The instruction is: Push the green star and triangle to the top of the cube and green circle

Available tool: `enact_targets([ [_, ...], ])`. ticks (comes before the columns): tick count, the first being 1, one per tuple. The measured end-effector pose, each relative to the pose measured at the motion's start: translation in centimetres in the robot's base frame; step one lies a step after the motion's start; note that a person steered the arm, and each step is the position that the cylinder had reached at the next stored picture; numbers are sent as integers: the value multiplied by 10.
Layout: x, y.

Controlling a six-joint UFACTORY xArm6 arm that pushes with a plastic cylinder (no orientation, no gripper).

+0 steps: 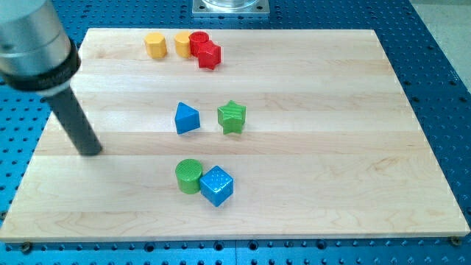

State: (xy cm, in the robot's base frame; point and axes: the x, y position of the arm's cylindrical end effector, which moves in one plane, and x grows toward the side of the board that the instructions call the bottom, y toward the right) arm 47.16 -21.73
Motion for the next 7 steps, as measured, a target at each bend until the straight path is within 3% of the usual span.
enact_targets([
  [1,-46,44],
  [2,-28,90],
  [4,-52,104],
  [5,-26,144],
  [6,31,153],
  [7,-2,123],
])
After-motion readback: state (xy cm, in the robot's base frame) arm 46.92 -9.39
